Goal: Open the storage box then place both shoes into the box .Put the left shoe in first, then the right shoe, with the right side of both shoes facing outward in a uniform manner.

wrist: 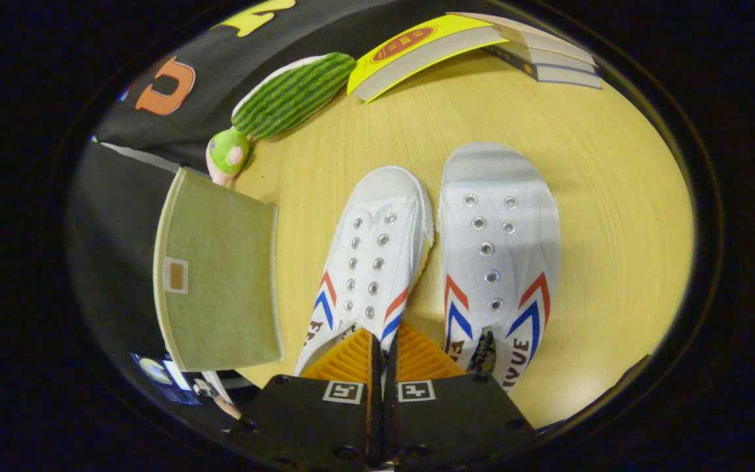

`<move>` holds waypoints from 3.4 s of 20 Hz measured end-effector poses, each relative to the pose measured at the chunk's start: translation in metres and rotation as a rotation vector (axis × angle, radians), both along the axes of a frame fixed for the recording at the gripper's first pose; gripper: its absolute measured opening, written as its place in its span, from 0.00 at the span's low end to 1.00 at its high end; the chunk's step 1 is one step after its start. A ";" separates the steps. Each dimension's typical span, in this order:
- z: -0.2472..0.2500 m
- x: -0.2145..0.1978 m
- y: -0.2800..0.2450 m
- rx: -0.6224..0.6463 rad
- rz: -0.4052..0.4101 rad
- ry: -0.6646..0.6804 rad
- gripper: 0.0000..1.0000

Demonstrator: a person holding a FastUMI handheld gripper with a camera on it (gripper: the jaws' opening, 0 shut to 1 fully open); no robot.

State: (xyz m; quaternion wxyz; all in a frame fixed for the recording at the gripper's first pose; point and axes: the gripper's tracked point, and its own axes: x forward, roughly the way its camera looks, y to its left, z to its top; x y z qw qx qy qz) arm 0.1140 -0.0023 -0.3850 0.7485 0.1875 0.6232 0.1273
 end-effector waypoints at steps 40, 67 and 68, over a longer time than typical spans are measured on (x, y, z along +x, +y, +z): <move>0.066 -0.020 0.325 -0.113 0.195 -0.205 0.06; 0.057 -0.011 -0.066 -0.334 -0.004 -0.204 0.99; 0.048 -0.016 -0.074 -0.326 -0.014 -0.169 0.98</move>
